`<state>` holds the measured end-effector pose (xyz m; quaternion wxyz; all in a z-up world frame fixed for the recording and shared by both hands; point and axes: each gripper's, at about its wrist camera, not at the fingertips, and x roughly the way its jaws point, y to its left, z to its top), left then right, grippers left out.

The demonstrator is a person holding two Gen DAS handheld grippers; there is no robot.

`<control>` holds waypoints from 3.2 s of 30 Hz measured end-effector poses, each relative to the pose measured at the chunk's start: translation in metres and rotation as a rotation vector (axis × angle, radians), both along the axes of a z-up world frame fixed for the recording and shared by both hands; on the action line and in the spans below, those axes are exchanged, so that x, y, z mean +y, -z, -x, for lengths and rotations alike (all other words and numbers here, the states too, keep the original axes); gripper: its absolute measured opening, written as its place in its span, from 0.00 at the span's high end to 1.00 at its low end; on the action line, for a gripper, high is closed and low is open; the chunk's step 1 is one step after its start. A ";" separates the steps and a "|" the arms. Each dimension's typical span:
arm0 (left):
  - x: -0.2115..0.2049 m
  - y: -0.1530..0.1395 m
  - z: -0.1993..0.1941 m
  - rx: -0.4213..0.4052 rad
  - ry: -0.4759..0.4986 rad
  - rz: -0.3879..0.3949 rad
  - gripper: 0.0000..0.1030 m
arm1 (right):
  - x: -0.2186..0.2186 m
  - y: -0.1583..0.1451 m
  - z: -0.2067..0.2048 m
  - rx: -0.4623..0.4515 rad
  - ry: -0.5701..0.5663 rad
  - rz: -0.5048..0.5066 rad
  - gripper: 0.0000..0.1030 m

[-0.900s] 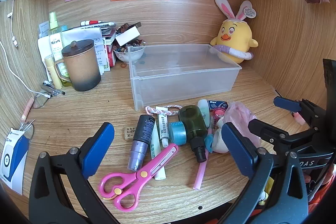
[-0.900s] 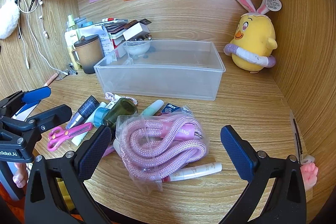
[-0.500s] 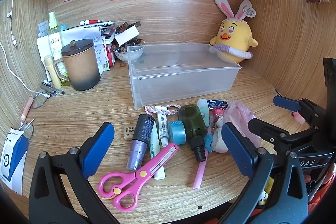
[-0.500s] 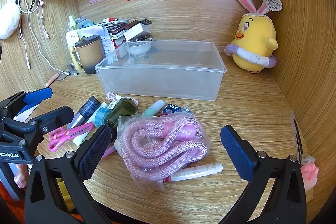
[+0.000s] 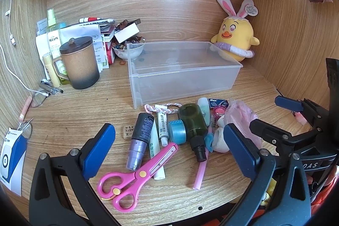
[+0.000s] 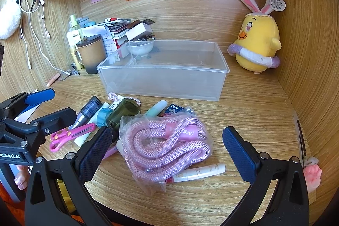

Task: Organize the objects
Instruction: 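Reach the right gripper toward the small white-and-red lip balm tube, then grasp the lip balm with the right gripper while the left grasps the dark cosmetic tube, then lower both held tubes into the clear box and open both grippers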

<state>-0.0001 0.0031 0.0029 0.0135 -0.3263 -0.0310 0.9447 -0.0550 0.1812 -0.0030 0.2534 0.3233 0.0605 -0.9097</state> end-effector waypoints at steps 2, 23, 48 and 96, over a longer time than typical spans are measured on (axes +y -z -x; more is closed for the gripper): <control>0.000 0.001 0.000 -0.004 0.003 -0.002 0.00 | 0.001 0.000 0.000 -0.001 0.001 0.000 0.00; -0.034 -0.003 -0.006 -0.018 -0.037 -0.034 0.11 | 0.020 0.000 -0.001 0.010 0.036 -0.017 0.00; -0.053 0.051 0.037 -0.196 -0.098 -0.062 0.41 | 0.054 0.052 0.021 -0.234 0.080 0.032 0.43; -0.050 -0.020 0.049 0.064 -0.108 -0.051 0.75 | 0.057 0.013 0.058 -0.043 0.128 0.061 0.87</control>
